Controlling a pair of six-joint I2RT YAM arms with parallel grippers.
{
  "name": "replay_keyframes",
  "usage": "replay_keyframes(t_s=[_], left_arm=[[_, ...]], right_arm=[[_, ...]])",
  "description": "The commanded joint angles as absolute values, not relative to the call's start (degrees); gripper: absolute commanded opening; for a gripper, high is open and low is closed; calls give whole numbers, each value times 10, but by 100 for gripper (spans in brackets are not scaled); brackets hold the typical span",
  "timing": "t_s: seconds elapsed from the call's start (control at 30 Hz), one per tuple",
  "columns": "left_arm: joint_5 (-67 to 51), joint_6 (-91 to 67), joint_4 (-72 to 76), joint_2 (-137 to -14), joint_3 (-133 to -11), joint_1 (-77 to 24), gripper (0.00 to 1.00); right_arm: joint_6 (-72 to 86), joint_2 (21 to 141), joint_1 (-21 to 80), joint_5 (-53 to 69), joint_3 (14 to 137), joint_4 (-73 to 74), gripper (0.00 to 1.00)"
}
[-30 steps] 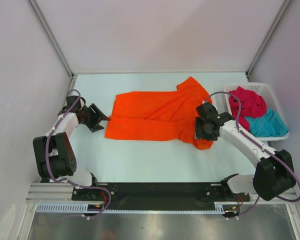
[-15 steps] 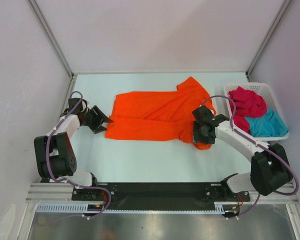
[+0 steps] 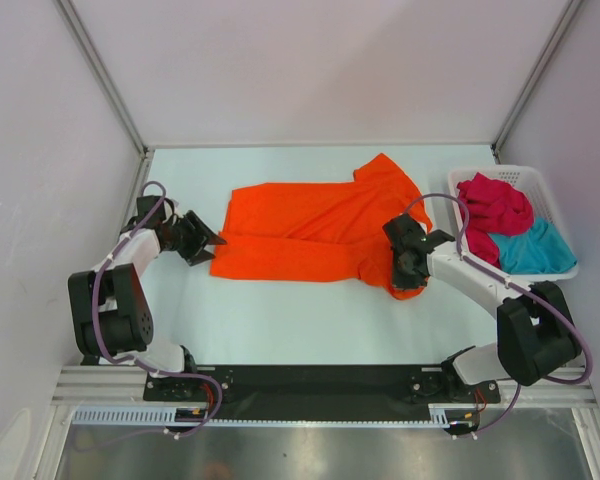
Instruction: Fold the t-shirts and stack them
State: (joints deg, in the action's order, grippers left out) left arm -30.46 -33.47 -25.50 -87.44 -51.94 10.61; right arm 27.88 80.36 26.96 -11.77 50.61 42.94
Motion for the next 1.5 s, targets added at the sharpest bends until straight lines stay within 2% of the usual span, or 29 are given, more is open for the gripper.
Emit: replay_keyframes(t_s=[0.0,0.4,0.73,0.8,0.87,1.03,1.2,1.27,1.43,1.47], left_arm=[[-323,-320,-238,-880,-521,103,57],[-332,-321,-236,-879,-528,105,57],[-341,-318,-242,-870,-527,115,57],[-342,-316,-244,-867,-527,118,57],[-343,-315,-247,-862,-526,122,57],[-341,-311,-256,-856,-529,127,57],[-328,-311,-263,-860,-546,131,60],[-327,-314,-263,-874,-569,131,62],[-366,-303,-265,-941,-672,130,64],[-370,-300,-267,-952,-692,129,64]], right_arm=[[288,779,272,-141,509,434,0],[360,679,271,-217,526,533,0],[385,699,269,-208,542,577,4],[386,701,269,-199,541,576,14],[385,706,269,-192,541,571,28],[381,717,271,-180,562,568,32],[364,721,276,-189,600,568,40],[349,727,272,-200,632,551,49],[259,829,222,-193,743,486,54],[249,852,214,-173,797,481,54]])
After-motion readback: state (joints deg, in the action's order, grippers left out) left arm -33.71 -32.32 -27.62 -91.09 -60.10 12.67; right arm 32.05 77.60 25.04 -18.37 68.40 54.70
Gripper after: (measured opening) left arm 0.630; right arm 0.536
